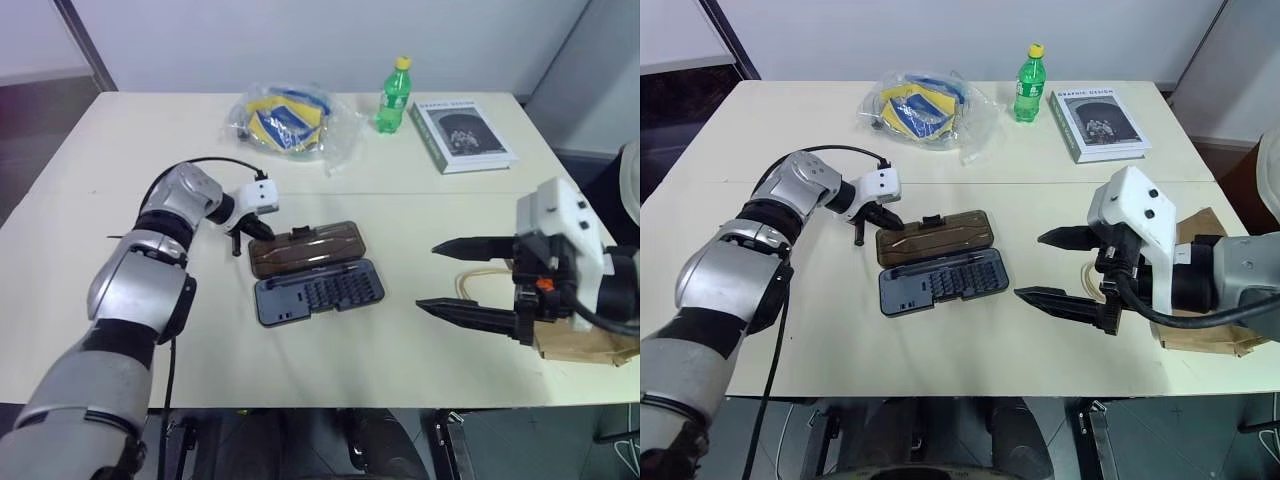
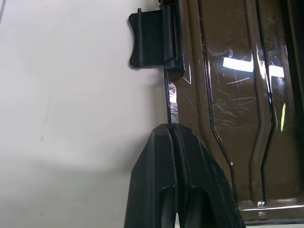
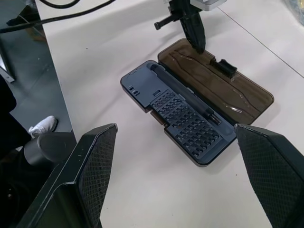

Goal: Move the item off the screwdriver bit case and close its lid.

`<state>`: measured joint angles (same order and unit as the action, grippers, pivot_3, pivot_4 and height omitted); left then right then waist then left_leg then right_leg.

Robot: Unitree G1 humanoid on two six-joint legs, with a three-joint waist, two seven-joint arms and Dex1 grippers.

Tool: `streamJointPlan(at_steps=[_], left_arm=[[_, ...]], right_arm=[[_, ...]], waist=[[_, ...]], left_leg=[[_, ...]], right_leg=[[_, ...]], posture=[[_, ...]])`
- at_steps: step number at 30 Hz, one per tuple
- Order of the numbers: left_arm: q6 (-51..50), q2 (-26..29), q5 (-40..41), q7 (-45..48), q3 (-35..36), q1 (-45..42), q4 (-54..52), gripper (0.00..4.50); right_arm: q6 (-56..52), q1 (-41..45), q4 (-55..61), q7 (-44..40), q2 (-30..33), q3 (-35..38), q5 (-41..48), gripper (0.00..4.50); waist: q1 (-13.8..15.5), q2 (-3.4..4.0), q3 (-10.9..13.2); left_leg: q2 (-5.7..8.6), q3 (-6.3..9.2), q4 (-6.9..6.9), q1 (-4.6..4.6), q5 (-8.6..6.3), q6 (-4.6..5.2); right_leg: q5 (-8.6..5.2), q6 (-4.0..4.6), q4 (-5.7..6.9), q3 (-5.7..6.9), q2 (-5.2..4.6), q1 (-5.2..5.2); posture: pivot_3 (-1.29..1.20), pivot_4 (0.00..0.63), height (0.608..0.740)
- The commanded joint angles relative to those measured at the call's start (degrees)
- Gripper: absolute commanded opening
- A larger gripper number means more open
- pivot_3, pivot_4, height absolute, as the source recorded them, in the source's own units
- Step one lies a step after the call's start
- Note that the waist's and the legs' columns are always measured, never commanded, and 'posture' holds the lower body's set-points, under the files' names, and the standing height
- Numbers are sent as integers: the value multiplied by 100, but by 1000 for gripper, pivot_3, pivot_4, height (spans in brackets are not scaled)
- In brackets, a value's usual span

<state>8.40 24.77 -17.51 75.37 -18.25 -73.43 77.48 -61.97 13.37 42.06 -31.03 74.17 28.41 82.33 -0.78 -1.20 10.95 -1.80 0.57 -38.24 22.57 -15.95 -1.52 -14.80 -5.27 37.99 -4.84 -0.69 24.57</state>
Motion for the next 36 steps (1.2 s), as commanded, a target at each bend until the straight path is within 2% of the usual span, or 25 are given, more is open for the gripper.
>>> streamJointPlan(at_steps=[1, 5, 8, 17, 23, 28, 31, 36], left_arm=[[285, 51, 158, 676, 166, 86, -169, 35], [587, 250, 500, 1487, 331, 242, -546, 35], [648, 464, 799, 1713, 348, 480, -965, 35], [710, 1033, 946, 1208, 535, 1669, -2698, 35], [114, 1114, 1214, 999, 575, 2455, -4151, 35], [-443, 1160, 1217, 665, 608, 2644, -4645, 35], [-813, 1303, 1336, 644, 706, 2755, -4967, 845], [-1547, 1587, 1770, 393, 1140, 2937, -5697, 3354]], right_arm=[[153, 45, 28, -22, 43, 62, -4, 4099], [272, 55, 60, -127, -16, -145, -196, 4099], [399, 109, 61, -228, -85, -413, -421, 4099], [719, 423, -116, -574, -393, -1242, -1145, 4099], [746, 705, -239, -780, -566, -1607, -1430, 4099], [762, 792, -299, -897, -683, -1791, -1681, 4099], [785, 836, -336, -953, -788, -1932, -1885, 4099], [897, 1037, -483, -1131, -987, -2325, -2367, 4099]], waist=[[-1, 0, 0], [-21, -3, 2], [-42, -3, 2], [-20, -2, 2], [-2, -2, 2], [-5, -2, 2], [-17, -2, 2], [-43, -2, 3]], left_leg=[[0, 0, 0, 0, 0, 0], [-1, 0, 1, 1, 0, 1], [-5, 0, 1, -2, 0, 1], [-6, 1, 0, -2, 0, 1], [-6, -1, -1, -1, 0, 1], [-5, -1, -1, -2, 0, 0], [-5, -1, -1, -3, 0, 0], [-7, 0, -1, -5, 0, 0]], right_leg=[[0, 0, 0, 0, 0, 0], [0, 0, 0, 1, 2, 1], [0, 1, 1, 0, 5, 2], [0, 1, 4, 0, 3, 2], [0, 1, 2, 1, 0, 2], [0, 1, 3, 1, 0, 2], [0, 1, 3, 1, 1, 2], [0, 1, 4, 2, 3, 2]], posture=[[0, 150, 737], [0, 150, 737], [0, 150, 737], [0, 150, 737], [0, 150, 737], [0, 150, 737], [0, 150, 737], [0, 150, 737]])
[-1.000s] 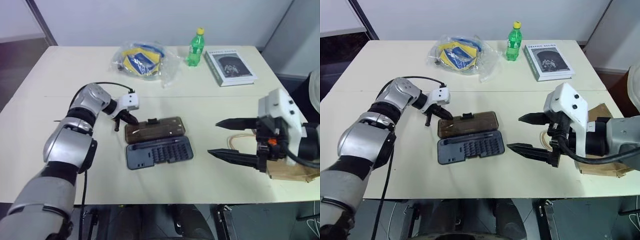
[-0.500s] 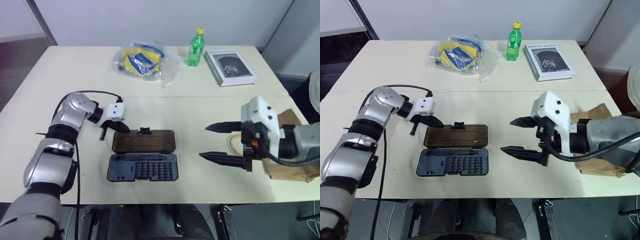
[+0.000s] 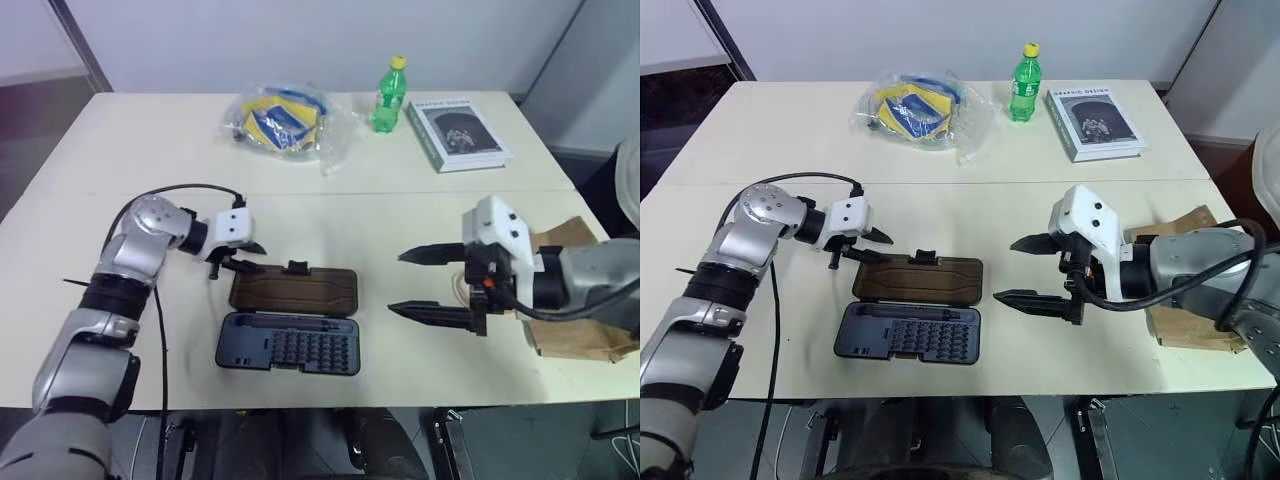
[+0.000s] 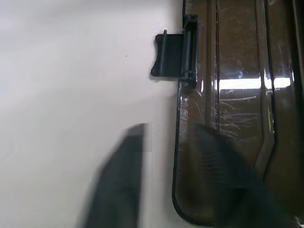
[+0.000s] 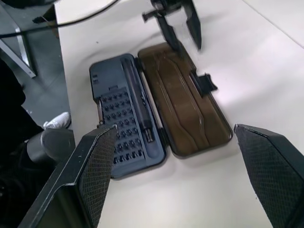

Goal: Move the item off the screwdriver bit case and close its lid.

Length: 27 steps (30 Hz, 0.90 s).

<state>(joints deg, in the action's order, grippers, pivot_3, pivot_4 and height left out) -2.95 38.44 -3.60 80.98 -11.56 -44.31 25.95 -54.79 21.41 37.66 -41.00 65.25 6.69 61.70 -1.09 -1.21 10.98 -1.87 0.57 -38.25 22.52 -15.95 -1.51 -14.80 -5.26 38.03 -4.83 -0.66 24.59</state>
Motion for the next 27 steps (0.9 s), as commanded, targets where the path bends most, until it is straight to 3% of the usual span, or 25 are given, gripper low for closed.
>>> streamJointPlan(at_steps=[1, 3, 5, 7, 9, 11, 14, 16, 27], left_arm=[[-935, 346, 761, -167, 806, 78, -924, 3825], [-2458, 784, 1951, 227, 1438, 430, -2126, 3825], [-3350, 1254, 2804, 594, 1745, 1008, -3190, 3825], [-3397, 1694, 3021, 797, 1825, 2003, -4055, 3825], [-3172, 1929, 3007, 787, 1851, 2958, -4639, 3353], [-3009, 1969, 2922, 604, 1812, 3464, -4855, 2625], [-2655, 1795, 2635, 117, 1632, 3936, -4859, 905], [-2617, 1689, 2557, -170, 1512, 3974, -4781, 68], [-2208, 1733, 2268, -591, 1072, 4421, -4624, 68]], right_arm=[[251, 400, -173, -152, -222, -415, -574, 4099], [385, 810, -551, -190, -557, -1020, -1176, 4099], [577, 1116, -882, -296, -793, -1532, -1793, 4099], [814, 1407, -1320, -405, -1078, -2056, -2436, 4099], [973, 1683, -1762, -475, -1435, -2462, -2915, 4099], [1081, 1842, -2062, -572, -1691, -2690, -3253, 4099], [1261, 2064, -2538, -711, -2124, -3027, -3725, 4099], [1364, 2168, -2830, -811, -2337, -3123, -3957, 4099], [2073, 2465, -4218, -1442, -3063, -3463, -5038, 4099]], waist=[[-19, 0, 0], [-65, -11, 7], [-195, -14, 9], [-218, -1, 7], [-257, 18, 0], [-241, 4, 11], [-178, -3, 13], [-131, -3, 13], [-181, -3, 12]], left_leg=[[0, -1, 0, -1, 0, 0], [-3, -1, 0, -2, 0, 0], [-12, -3, 3, 0, 0, 0], [-8, -6, 7, -2, 0, 0], [-7, -11, 14, -9, 0, 0], [-5, -12, 13, -10, 0, 0], [-7, 2, 6, -5, 0, 0], [-6, -1, 3, -8, 0, 0], [-7, -6, 9, -11, 0, 0]], right_leg=[[0, 0, 0, 0, 0, 0], [0, 1, 1, 0, 1, 0], [-1, 2, 0, 0, 5, 6], [-5, 3, 1, -1, -4, 6], [-8, 7, -1, -4, -8, 5], [-9, 8, 3, -4, -8, 5], [-12, 17, 3, 7, 0, 4], [-18, 27, 2, 6, -1, 1], [-8, 15, 3, 5, -2, 4]], posture=[[0, 150, 737], [0, 150, 737], [0, 150, 737], [0, 150, 737], [0, 150, 737], [0, 150, 737], [0, 150, 737], [0, 150, 737], [0, 150, 737]])
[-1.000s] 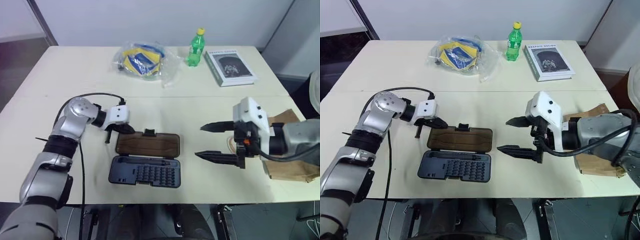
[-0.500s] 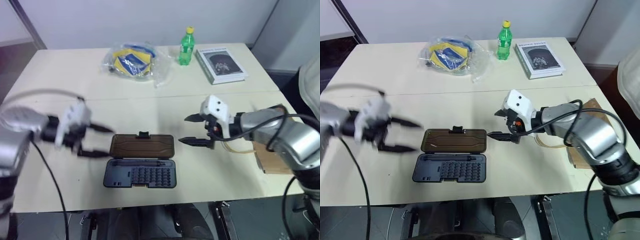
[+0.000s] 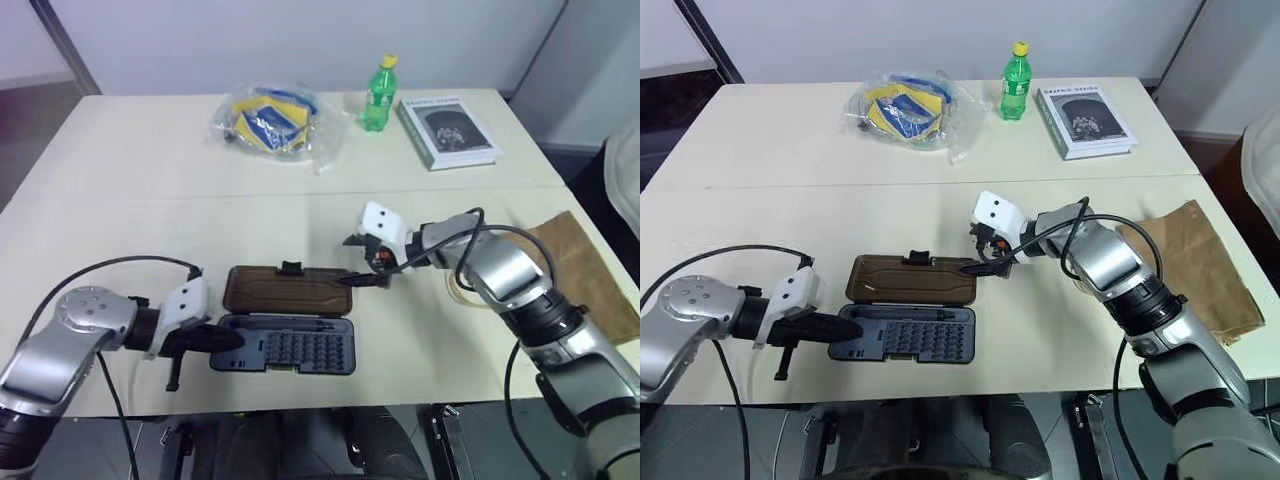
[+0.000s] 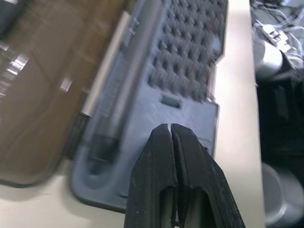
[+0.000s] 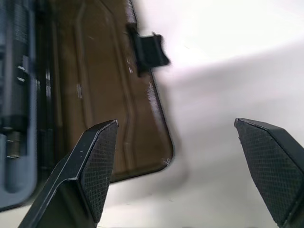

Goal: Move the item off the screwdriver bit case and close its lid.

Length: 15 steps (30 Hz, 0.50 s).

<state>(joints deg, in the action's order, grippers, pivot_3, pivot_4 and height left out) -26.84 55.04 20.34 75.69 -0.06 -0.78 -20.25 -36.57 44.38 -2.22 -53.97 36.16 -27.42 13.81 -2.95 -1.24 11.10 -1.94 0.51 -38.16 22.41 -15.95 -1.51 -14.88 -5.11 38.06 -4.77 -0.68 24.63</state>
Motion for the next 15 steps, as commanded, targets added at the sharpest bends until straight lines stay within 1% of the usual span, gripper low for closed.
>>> streamJointPlan(at_steps=[1, 3, 4, 5, 6, 8, 14, 15], left_arm=[[217, 75, -167, -99, -121, 83, 40, 19], [278, 70, -211, -139, -192, 99, 118, 0], [304, 44, -234, -185, -223, 95, 169, 0], [301, 27, -236, -218, -248, 86, 213, 0], [322, 15, -242, -234, -276, 71, 257, 0], [373, 9, -255, -246, -319, 55, 337, 0], [327, -11, -192, -274, -310, 41, 529, 0], [332, -13, -192, -278, -308, 40, 555, 0]], right_arm=[[349, 183, -376, -196, -221, -94, -358, 3849], [492, 195, -588, -258, -350, -133, -516, 3282], [554, 198, -675, -313, -411, -155, -582, 2758], [623, 198, -749, -356, -463, -174, -661, 2398], [730, 205, -839, -384, -505, -213, -772, 1745], [874, 224, -991, -402, -600, -237, -948, 717], [1076, 301, -1308, -501, -841, -272, -1284, 717], [1171, 291, -1347, -533, -857, -295, -1354, 455]], waist=[[9, 1, 0], [22, 1, -1], [25, 2, -2], [29, 3, -2], [34, 4, -3], [35, 4, -4], [30, 15, -16], [29, 19, -19]], left_leg=[[0, 1, 0, -1, 0, 0], [1, 1, 0, -1, 0, 0], [1, 0, -1, -1, 0, 0], [2, -1, -1, -1, 0, 0], [2, -1, -1, -1, 0, 0], [2, 0, -1, -3, 0, 0], [2, 0, -1, -13, 0, 0], [2, 0, -1, -14, 0, 0]], right_leg=[[0, 0, 1, 1, 0, 0], [0, 1, 1, 0, 0, -1], [0, 0, 0, 0, -1, -2], [0, 0, 0, 0, -2, -2], [0, 0, 1, 0, -2, -2], [0, 0, 1, 1, -2, -4], [0, 1, 2, 0, -1, -13], [0, 1, 2, 0, -1, -13]], posture=[[0, 150, 737], [0, 150, 737], [0, 150, 737], [0, 150, 737], [0, 150, 737], [0, 150, 737], [0, 150, 737], [0, 150, 737]])
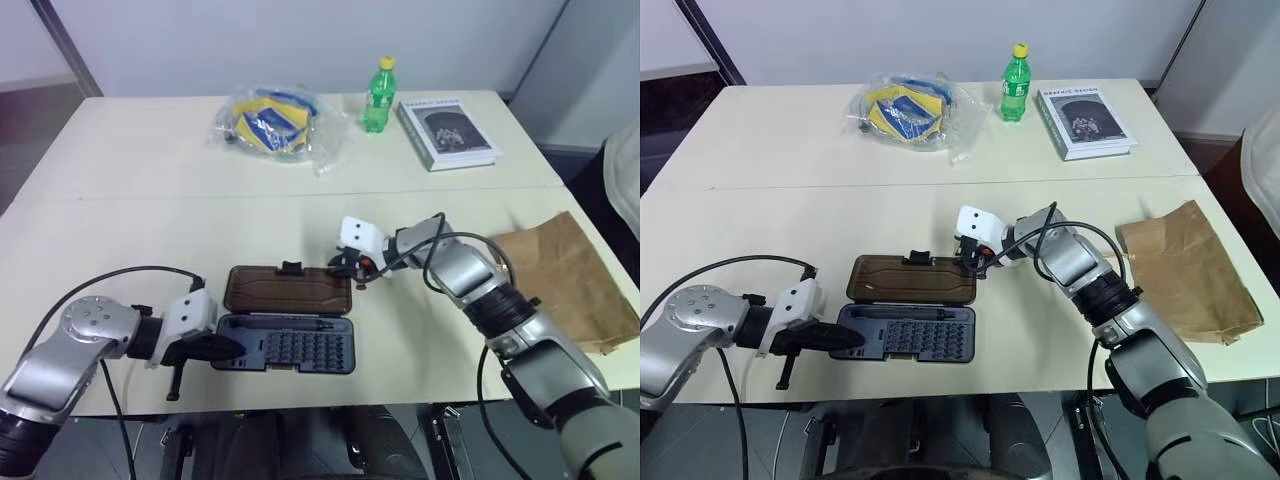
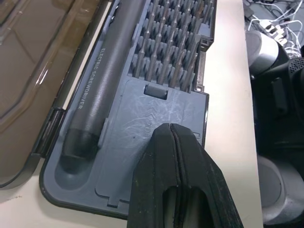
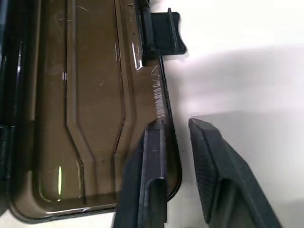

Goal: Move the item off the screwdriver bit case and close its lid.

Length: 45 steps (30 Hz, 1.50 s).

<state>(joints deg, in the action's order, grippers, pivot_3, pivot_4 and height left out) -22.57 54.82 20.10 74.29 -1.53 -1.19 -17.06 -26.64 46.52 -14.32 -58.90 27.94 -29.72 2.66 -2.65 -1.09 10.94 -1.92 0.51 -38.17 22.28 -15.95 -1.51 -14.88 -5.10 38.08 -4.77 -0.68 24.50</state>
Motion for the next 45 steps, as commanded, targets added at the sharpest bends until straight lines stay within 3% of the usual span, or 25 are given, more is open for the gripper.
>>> streamJointPlan(at_steps=[1, 8, 13, 20, 25, 27, 29, 32, 37, 44, 45], left_arm=[[-84, 8, -172, -141, -164, 79, 254, 0], [-128, -29, -155, -238, -197, 157, 292, 0], [-432, -126, 148, -505, 55, 301, 41, 0], [-1621, -308, 1247, -1207, 1063, 491, -686, 0], [-2754, -263, 2755, -1542, 2500, 159, -724, 0], [-2837, -120, 2741, -1618, 2758, -142, -179, 0], [-2773, -10, 2569, -1668, 2728, -391, 242, 0], [-2127, 48, 1862, -1621, 2093, -837, 943, 0], [-1191, -667, 747, -1560, 664, -1979, 2463, 0], [-819, -1270, 418, -1148, 52, -2600, 3034, 0], [-817, -1299, 412, -1114, 38, -2630, 3038, 0]], right_arm=[[263, 63, -161, -61, -43, -77, -306, 149], [856, -198, 229, 43, 18, -14, -703, 33], [1421, -723, 1501, 584, 382, 280, -1188, 33], [1445, -1599, 3313, 1033, 777, 739, -1583, 33], [1472, -1737, 3480, 1101, 697, 724, -1732, 33], [1547, -1659, 3391, 1158, 642, 732, -1777, 33], [1604, -1594, 3315, 1178, 606, 731, -1815, 33], [1619, -1545, 3248, 1174, 570, 731, -1839, 33], [1567, -1546, 3337, 1132, 603, 788, -1862, 33], [1421, -1594, 3499, 1104, 651, 820, -1878, 33], [1360, -1607, 3531, 1099, 643, 825, -1864, 286]], waist=[[-1, 5, -4], [-5, 17, -22], [4, 26, -26], [8, 15, -20], [5, -4, -9], [5, -3, -8], [5, -2, -8], [6, -3, -8], [68, -7, -8], [9, -18, -2], [3, -18, -2]], left_leg=[[0, 0, 0, -1, 0, 0], [-1, 0, 2, -16, 0, 0], [0, 0, 2, -14, 0, 0], [0, 5, 0, 2, 0, 0], [-2, 9, 0, 3, 0, 0], [-1, 9, -1, 3, 0, -1], [2, 9, 0, 2, 0, -1], [6, 6, 1, 3, 0, -1], [11, 9, -2, 10, 3, -5], [9, 10, 0, 19, 3, -5], [8, 11, 2, 18, 2, -5]], right_leg=[[0, 0, 0, 0, 0, -1], [-3, 6, 1, -1, 2, -13], [-3, 5, 1, -2, 1, -12], [-3, 3, -1, 0, 1, -1], [-4, 5, 0, 2, 3, 2], [-6, 8, -1, 3, 2, 1], [-10, 16, -1, 4, 2, 1], [-10, 17, -5, 2, -1, 1], [-9, 15, -7, 7, -3, 0], [1, -2, -4, 6, -2, 9], [1, -2, -4, 6, -1, 10]], posture=[[0, 150, 737], [0, 150, 737], [0, 150, 737], [0, 150, 737], [0, 150, 737], [0, 150, 737], [0, 150, 737], [0, 150, 737], [0, 150, 737], [0, 150, 737], [0, 150, 737]])
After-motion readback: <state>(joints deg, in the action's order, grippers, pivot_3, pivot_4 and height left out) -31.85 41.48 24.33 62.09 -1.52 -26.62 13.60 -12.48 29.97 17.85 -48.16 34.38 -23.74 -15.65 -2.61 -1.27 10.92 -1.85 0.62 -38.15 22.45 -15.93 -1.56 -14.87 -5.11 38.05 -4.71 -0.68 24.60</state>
